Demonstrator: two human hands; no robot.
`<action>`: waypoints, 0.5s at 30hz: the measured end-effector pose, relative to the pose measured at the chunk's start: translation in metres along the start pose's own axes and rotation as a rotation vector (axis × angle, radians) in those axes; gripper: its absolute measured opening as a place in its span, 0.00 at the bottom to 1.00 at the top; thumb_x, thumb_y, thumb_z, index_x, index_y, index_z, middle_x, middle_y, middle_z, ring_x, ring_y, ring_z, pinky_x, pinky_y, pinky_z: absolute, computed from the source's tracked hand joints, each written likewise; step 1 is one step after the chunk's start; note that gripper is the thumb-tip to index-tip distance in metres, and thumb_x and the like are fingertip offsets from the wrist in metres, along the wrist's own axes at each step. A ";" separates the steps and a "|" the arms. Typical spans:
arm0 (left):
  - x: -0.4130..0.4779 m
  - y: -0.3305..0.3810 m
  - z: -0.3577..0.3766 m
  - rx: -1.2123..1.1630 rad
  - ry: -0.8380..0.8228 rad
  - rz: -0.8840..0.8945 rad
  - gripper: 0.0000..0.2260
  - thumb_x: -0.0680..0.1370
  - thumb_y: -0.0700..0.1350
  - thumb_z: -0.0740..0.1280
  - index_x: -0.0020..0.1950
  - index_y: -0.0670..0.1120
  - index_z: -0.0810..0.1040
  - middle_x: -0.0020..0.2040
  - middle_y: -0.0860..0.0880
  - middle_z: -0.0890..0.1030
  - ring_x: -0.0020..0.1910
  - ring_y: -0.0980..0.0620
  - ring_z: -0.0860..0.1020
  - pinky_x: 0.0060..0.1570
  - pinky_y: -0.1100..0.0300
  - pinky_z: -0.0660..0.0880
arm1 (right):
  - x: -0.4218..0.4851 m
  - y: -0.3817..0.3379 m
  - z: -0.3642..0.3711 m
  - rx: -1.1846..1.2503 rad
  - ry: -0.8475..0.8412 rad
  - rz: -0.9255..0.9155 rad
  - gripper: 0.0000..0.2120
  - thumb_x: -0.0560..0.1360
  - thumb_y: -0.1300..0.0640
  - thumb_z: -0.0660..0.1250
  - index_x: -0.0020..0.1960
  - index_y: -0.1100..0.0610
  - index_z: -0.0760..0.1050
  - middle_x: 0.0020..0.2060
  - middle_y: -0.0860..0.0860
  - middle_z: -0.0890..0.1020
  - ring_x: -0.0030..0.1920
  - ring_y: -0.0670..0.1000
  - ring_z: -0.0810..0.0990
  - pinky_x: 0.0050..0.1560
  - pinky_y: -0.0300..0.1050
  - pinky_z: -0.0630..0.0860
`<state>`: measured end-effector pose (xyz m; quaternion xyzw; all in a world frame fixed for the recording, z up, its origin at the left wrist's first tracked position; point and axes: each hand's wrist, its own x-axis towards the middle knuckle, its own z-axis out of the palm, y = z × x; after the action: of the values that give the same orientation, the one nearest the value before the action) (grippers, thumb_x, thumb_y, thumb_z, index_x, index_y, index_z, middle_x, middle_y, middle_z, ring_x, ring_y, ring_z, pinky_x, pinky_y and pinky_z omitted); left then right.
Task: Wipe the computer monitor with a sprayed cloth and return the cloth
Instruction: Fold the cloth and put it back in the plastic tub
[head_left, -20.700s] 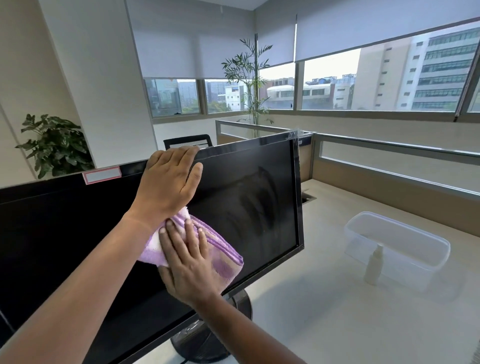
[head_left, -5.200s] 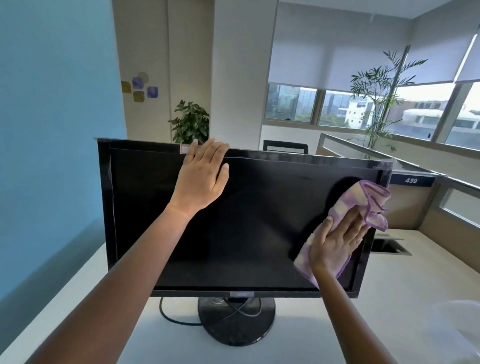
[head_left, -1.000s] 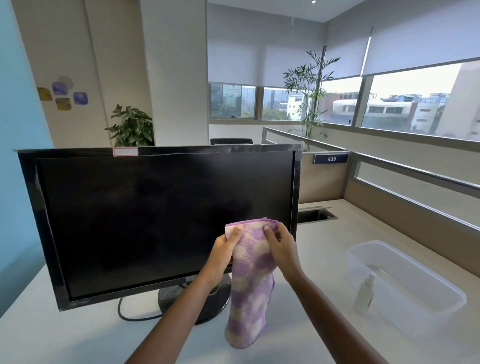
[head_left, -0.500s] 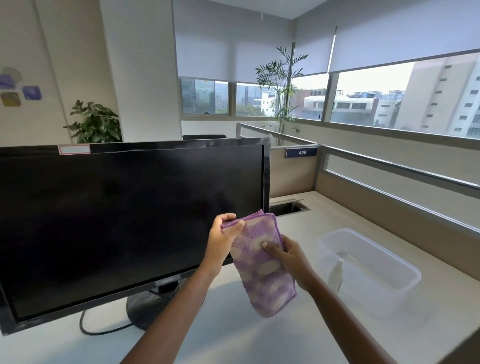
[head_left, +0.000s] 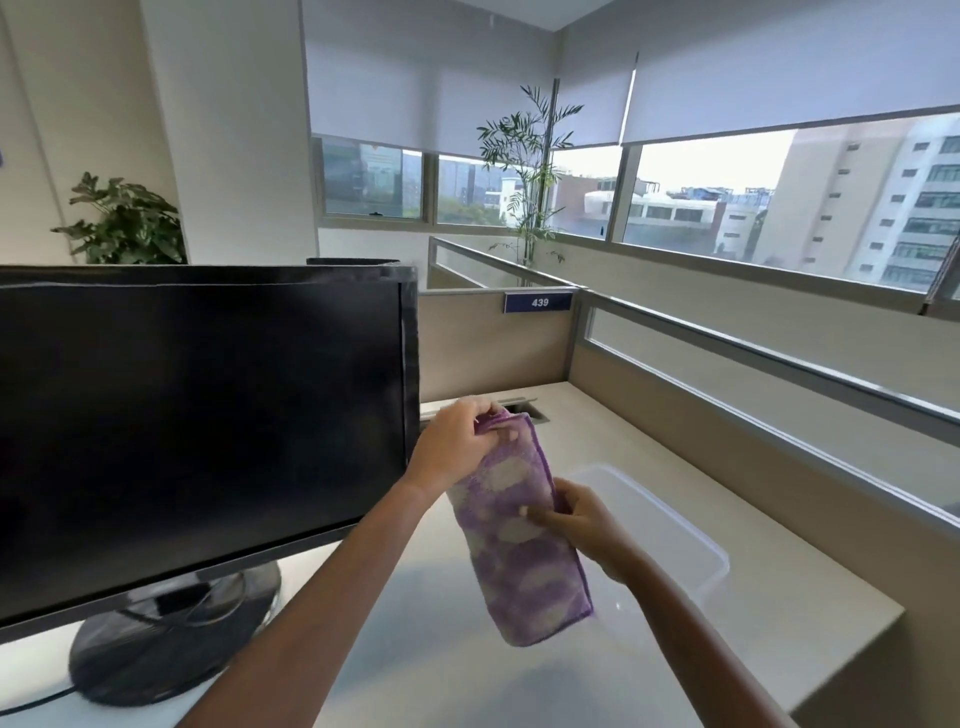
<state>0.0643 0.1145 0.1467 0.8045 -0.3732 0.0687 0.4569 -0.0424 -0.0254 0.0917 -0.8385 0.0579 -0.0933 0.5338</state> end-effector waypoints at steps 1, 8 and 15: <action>0.007 0.006 0.008 -0.011 0.020 0.006 0.10 0.72 0.48 0.70 0.50 0.44 0.80 0.46 0.47 0.82 0.46 0.48 0.78 0.44 0.57 0.74 | -0.001 0.008 -0.013 -0.029 -0.022 0.022 0.03 0.74 0.55 0.68 0.48 0.53 0.77 0.44 0.51 0.82 0.43 0.49 0.83 0.40 0.37 0.80; 0.055 0.035 0.053 -0.042 0.155 -0.023 0.11 0.73 0.47 0.69 0.51 0.42 0.80 0.48 0.42 0.83 0.47 0.46 0.78 0.43 0.60 0.71 | -0.007 0.064 -0.102 -0.029 0.025 0.105 0.07 0.72 0.54 0.70 0.49 0.53 0.80 0.43 0.51 0.85 0.43 0.49 0.84 0.44 0.42 0.80; 0.088 0.038 0.102 0.035 0.121 -0.120 0.09 0.74 0.43 0.68 0.51 0.40 0.79 0.48 0.40 0.83 0.48 0.42 0.79 0.44 0.57 0.72 | 0.007 0.104 -0.159 -0.260 0.202 0.083 0.03 0.74 0.61 0.67 0.45 0.54 0.76 0.39 0.54 0.81 0.40 0.55 0.79 0.44 0.52 0.76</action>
<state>0.0777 -0.0248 0.1536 0.8277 -0.2947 0.0963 0.4678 -0.0700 -0.2117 0.0635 -0.8837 0.1572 -0.1467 0.4158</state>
